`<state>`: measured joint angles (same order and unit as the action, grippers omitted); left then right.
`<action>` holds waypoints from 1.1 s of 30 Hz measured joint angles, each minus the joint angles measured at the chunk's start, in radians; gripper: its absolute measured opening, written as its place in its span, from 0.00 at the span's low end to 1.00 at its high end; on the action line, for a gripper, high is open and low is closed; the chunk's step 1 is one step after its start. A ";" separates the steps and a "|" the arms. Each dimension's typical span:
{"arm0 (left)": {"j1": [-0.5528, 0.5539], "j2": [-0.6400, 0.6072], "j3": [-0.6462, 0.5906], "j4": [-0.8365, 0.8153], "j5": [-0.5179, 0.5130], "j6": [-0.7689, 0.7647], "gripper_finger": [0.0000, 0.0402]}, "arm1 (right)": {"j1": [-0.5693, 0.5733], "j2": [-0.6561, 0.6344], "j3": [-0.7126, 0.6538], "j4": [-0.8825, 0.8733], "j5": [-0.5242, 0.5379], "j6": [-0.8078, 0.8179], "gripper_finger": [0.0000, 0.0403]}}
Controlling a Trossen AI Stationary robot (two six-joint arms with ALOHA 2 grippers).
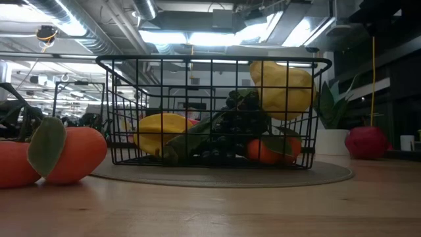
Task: Build produce basket
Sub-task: Put the green pear into the black wire basket
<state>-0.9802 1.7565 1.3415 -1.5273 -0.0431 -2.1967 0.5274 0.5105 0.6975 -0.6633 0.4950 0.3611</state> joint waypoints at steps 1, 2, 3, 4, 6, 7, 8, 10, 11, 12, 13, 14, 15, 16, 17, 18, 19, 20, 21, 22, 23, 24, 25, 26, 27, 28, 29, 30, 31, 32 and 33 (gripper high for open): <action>0.000 0.000 0.000 0.001 0.001 0.000 0.39 | 0.000 0.000 0.000 0.000 0.000 0.000 0.31; 0.000 0.000 0.000 0.003 0.001 0.000 0.39 | 0.000 0.000 0.000 0.000 0.000 0.000 0.31; 0.000 0.000 0.000 0.004 0.001 0.000 0.39 | 0.000 0.000 0.000 0.000 0.000 0.000 0.31; 0.000 0.000 0.000 0.004 0.002 0.000 0.39 | 0.000 0.000 0.000 0.000 0.000 0.000 0.31; 0.000 0.000 0.000 0.004 0.002 0.000 0.37 | 0.000 0.000 0.000 0.000 0.000 0.000 0.31; 0.000 0.000 0.000 0.004 0.002 0.000 0.36 | 0.000 0.000 0.000 0.000 0.000 0.000 0.31; 0.000 0.000 0.000 0.004 0.001 0.000 0.35 | 0.000 0.000 0.000 0.000 0.000 0.000 0.31; 0.000 0.000 0.000 0.004 0.000 0.000 0.33 | 0.000 0.000 0.000 0.000 0.000 0.000 0.31; 0.000 0.000 0.000 0.004 0.000 0.000 0.31 | 0.000 0.000 0.000 0.000 0.000 0.000 0.31; 0.000 0.000 0.000 0.004 -0.004 -0.001 0.30 | 0.000 0.000 0.000 0.000 0.000 0.000 0.31; 0.000 0.000 0.000 0.004 -0.007 -0.004 0.29 | 0.000 0.000 0.000 0.000 0.000 0.000 0.31; 0.000 0.000 0.000 0.004 -0.008 -0.012 0.28 | 0.000 0.000 0.000 0.000 0.000 0.000 0.31; 0.000 0.000 0.000 0.005 -0.009 -0.019 0.27 | 0.000 0.000 0.000 0.000 0.000 0.000 0.31; 0.000 0.000 0.000 0.010 -0.011 -0.019 0.25 | 0.000 0.000 0.000 0.000 0.000 0.000 0.31; 0.000 0.000 0.000 0.016 -0.013 -0.019 0.24 | 0.000 0.000 0.000 0.000 0.000 0.000 0.31; 0.000 0.000 0.000 0.023 -0.017 -0.019 0.22 | 0.000 0.000 0.000 0.000 0.000 0.000 0.31; 0.000 0.000 0.000 0.030 -0.018 -0.019 0.21 | 0.000 0.000 0.000 0.000 0.000 0.000 0.31; 0.000 0.000 0.000 0.036 -0.018 -0.019 0.20 | 0.000 0.000 0.000 0.000 0.000 0.000 0.31; 0.000 0.000 0.000 0.043 -0.018 -0.019 0.18 | 0.000 0.000 0.000 0.000 0.000 0.000 0.31; 0.000 0.000 0.000 0.047 -0.018 -0.019 0.17 | 0.000 0.000 0.000 0.000 0.000 0.000 0.31; 0.000 0.000 0.000 0.049 -0.018 -0.019 0.16 | 0.000 0.000 0.000 0.000 0.000 0.000 0.31; 0.000 0.000 0.000 0.048 -0.018 -0.019 0.14 | 0.000 0.000 0.000 0.000 0.000 0.000 0.31; 0.000 0.000 0.000 0.048 -0.018 -0.019 0.13 | 0.000 0.000 0.000 0.000 0.000 0.000 0.31; 0.000 0.000 0.000 0.048 -0.018 -0.019 0.12 | 0.000 0.000 0.000 0.000 -0.001 0.000 0.31; 0.000 0.000 0.000 0.048 -0.018 -0.019 0.11 | 0.000 0.000 0.000 0.000 -0.001 0.000 0.31; 0.000 0.000 0.000 0.048 -0.018 -0.019 0.09 | 0.000 0.000 0.000 0.000 -0.001 0.000 0.31; 0.000 0.000 0.000 0.048 -0.018 -0.019 0.08 | 0.000 0.000 0.000 0.000 -0.001 0.000 0.31; 0.000 0.000 0.000 0.048 -0.018 -0.019 0.06 | 0.000 0.000 0.000 0.000 -0.001 0.000 0.31; 0.000 0.000 0.000 0.048 -0.018 -0.019 0.05 | 0.000 0.000 0.000 0.000 -0.001 0.000 0.31; 0.000 0.000 0.000 0.047 -0.018 -0.019 0.03 | 0.000 0.000 0.000 0.000 -0.001 0.000 0.31; 0.000 0.000 0.000 0.047 -0.019 -0.020 0.01 | 0.000 0.000 0.000 0.000 -0.001 0.000 0.31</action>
<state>-0.9802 1.7565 1.3415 -1.4804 -0.0616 -2.2165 0.5276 0.5103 0.6975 -0.6633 0.4938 0.3611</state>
